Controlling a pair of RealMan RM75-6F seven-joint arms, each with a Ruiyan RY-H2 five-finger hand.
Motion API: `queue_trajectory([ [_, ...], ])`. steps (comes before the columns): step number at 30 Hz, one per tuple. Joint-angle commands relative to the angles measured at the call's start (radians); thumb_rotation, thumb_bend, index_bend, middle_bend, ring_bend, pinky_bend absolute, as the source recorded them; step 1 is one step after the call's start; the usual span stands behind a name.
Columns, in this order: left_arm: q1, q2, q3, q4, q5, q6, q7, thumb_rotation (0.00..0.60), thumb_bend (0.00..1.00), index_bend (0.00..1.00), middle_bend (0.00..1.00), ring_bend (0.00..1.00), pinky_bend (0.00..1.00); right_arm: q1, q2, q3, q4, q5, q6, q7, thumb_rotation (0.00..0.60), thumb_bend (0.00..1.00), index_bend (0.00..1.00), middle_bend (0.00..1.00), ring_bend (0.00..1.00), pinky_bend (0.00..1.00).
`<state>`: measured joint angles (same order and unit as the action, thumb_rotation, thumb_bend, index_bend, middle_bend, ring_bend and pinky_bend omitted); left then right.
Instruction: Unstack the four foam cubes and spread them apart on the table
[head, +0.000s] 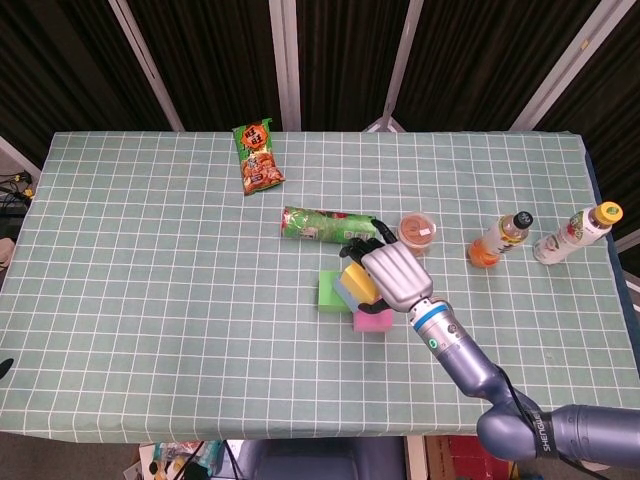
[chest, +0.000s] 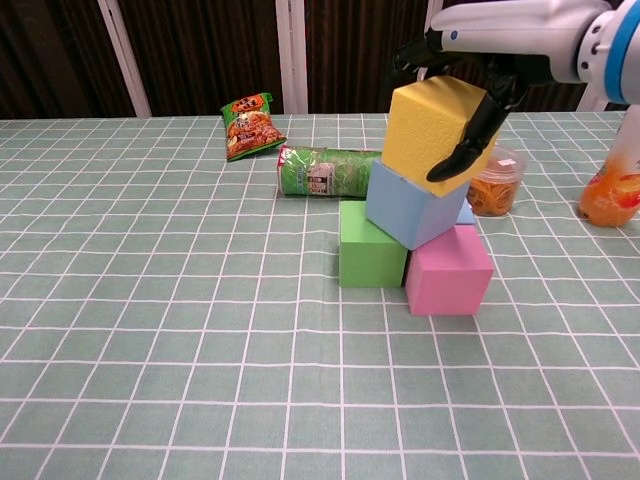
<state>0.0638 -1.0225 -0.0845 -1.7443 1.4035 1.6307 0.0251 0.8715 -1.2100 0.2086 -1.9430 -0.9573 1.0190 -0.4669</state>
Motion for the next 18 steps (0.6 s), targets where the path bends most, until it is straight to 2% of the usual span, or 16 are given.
queue_trajectory([
  [1,0.000,0.000,0.000,0.000,-0.001,-0.001,0.000,0.600,0.14,0.21,0.00,0.00,0.00,-0.002,0.003,-0.003,0.006,-0.013,-0.004,0.013,0.600,0.22,0.33,0.32,0.53,0.06],
  [9,0.001,0.001,0.000,-0.001,0.001,-0.002,-0.001,0.600,0.14,0.21,0.00,0.00,0.00,-0.005,0.018,-0.005,-0.001,-0.023,-0.008,0.019,0.600,0.24,0.34,0.32,0.61,0.15],
  [18,0.000,0.001,-0.001,-0.002,-0.001,-0.004,0.000,0.600,0.14,0.21,0.00,0.00,0.00,0.006,0.046,0.030,-0.032,-0.039,-0.002,0.033,0.600,0.23,0.35,0.32,0.61,0.15],
])
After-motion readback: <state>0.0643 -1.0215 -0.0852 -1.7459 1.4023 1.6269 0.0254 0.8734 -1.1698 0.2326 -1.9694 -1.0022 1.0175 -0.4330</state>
